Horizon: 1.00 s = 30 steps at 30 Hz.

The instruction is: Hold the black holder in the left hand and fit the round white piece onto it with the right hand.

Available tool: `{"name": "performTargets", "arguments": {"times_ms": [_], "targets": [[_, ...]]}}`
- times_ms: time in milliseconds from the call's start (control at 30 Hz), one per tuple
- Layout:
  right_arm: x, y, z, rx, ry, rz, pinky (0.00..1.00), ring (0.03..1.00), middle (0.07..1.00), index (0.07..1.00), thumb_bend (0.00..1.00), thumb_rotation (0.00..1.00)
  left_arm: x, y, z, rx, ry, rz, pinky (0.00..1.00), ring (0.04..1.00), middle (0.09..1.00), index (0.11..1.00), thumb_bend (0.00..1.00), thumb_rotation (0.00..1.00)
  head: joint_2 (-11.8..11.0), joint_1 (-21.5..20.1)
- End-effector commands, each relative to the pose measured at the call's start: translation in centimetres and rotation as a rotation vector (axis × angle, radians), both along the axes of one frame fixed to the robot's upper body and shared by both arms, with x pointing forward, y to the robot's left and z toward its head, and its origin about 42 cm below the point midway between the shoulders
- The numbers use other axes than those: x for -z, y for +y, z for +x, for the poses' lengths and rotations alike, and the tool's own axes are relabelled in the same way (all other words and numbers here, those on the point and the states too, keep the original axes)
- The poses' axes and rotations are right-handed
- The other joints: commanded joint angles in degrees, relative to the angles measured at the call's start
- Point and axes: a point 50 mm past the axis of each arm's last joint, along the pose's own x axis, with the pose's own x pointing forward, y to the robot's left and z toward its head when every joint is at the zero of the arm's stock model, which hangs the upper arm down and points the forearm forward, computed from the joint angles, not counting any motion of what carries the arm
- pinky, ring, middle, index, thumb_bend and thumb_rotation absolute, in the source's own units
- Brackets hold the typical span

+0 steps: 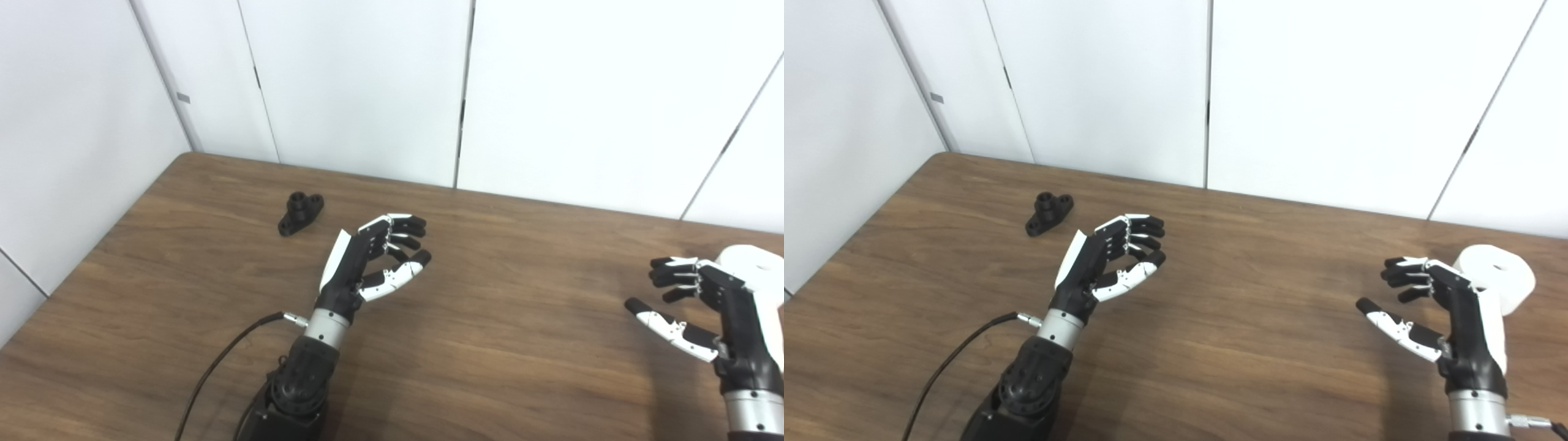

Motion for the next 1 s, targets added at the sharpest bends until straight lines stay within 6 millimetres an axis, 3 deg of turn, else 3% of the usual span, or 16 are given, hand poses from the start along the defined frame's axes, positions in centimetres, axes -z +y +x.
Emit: {"name": "performTargets", "arguments": {"times_ms": [0, 233, 700, 967], "targets": [[-2.2, 0.0, 0.3, 0.013, -0.082, -0.010, 0.44, 0.551, 0.634, 0.496, 0.50, 0.13, -2.3, 0.0, 0.6, 0.007, -0.118, 0.000, 0.48, 0.613, 0.682, 0.678, 0.55, 0.22, -0.2, 0.3], [-1.9, -0.5, 0.2, 0.018, -0.087, -0.030, 0.42, 0.538, 0.626, 0.496, 0.50, 0.14, -1.8, -0.9, 0.4, 0.008, -0.099, -0.006, 0.48, 0.620, 0.687, 0.683, 0.54, 0.20, -2.4, 2.2], [-1.9, -0.3, 0.1, 0.028, -0.071, -0.022, 0.40, 0.529, 0.617, 0.496, 0.50, 0.14, -1.2, -1.1, 0.7, 0.028, -0.104, -0.009, 0.47, 0.627, 0.690, 0.686, 0.57, 0.26, -2.4, 1.3], [-2.0, -0.2, 0.0, 0.029, -0.070, -0.021, 0.40, 0.527, 0.614, 0.496, 0.50, 0.14, -1.6, -0.8, 0.7, 0.007, -0.120, 0.008, 0.48, 0.624, 0.689, 0.679, 0.58, 0.20, -2.3, 1.3]]}}
